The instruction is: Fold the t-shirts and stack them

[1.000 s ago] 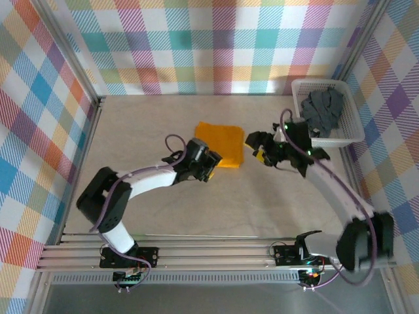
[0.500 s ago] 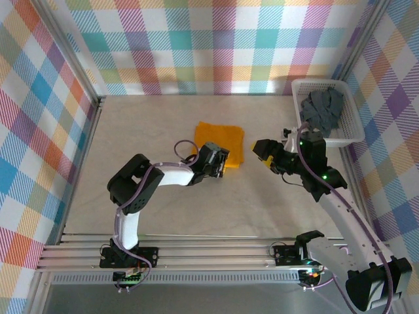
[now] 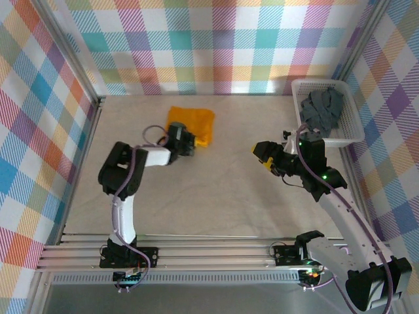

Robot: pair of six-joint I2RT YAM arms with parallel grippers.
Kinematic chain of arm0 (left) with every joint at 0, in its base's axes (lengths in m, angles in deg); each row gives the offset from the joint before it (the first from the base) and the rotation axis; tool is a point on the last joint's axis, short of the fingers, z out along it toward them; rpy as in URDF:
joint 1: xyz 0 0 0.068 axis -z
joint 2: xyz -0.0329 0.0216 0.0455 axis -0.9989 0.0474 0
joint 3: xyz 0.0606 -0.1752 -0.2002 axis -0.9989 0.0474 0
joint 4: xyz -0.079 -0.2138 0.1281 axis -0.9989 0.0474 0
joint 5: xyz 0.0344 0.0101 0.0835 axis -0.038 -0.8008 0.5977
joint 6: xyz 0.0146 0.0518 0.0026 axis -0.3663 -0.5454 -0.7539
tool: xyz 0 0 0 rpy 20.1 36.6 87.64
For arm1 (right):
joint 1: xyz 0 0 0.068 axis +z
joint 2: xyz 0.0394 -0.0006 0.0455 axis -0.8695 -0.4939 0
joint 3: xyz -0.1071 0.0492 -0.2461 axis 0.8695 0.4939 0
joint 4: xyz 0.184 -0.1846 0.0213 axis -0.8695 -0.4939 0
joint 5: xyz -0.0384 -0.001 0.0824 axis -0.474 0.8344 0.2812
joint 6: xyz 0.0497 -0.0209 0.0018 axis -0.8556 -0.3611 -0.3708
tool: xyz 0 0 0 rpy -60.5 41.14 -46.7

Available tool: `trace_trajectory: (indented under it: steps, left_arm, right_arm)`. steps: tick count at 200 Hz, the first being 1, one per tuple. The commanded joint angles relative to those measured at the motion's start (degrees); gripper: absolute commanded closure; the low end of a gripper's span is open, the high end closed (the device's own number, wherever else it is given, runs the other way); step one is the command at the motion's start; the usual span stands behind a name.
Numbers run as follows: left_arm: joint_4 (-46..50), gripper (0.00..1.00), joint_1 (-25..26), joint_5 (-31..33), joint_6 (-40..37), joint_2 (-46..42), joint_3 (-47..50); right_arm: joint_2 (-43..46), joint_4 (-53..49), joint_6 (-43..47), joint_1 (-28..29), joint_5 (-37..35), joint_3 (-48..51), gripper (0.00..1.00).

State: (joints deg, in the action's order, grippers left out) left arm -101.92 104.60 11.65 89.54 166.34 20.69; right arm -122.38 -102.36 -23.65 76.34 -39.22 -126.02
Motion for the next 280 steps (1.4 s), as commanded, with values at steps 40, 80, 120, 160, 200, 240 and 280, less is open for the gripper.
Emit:
trace_trajectory:
  steps: [40, 80, 120, 160, 200, 240, 280]
  left_arm:
    - [21.2, 1.00, -23.3, -18.8, -28.2, 9.9, -21.5]
    - [38.6, 0.98, -29.2, -20.8, -41.3, 20.8, -41.2]
    - [46.6, 0.89, -30.1, -16.5, -47.6, 22.3, -47.6]
    - [45.0, 0.09, -29.5, -10.4, -48.6, 11.2, -37.9]
    - [43.3, 0.00, -26.2, -5.4, -46.8, -18.2, -16.4]
    - [58.7, 0.00, -17.5, 10.8, -48.8, -53.5, 0.5]
    - [66.5, 0.00, -16.5, 30.4, -55.7, -74.7, 12.4]
  right_arm:
    - [-4.9, 1.6, 2.9, -1.0, 1.5, -2.7, 0.30]
    - [-9.3, 3.5, 3.7, -2.0, 3.3, -4.3, 0.30]
    - [-12.7, 6.3, 4.1, -2.1, 3.5, -5.2, 0.30]
    - [-12.7, 3.9, 5.5, -2.1, 2.6, -7.1, 0.27]
    - [-5.2, 2.8, 8.8, -3.0, -0.7, -7.7, 0.00]
    - [11.6, -6.2, 13.2, -3.3, -19.2, -8.3, 0.00]
    - [21.4, -9.5, 22.5, -3.6, -34.8, -0.7, 0.00]
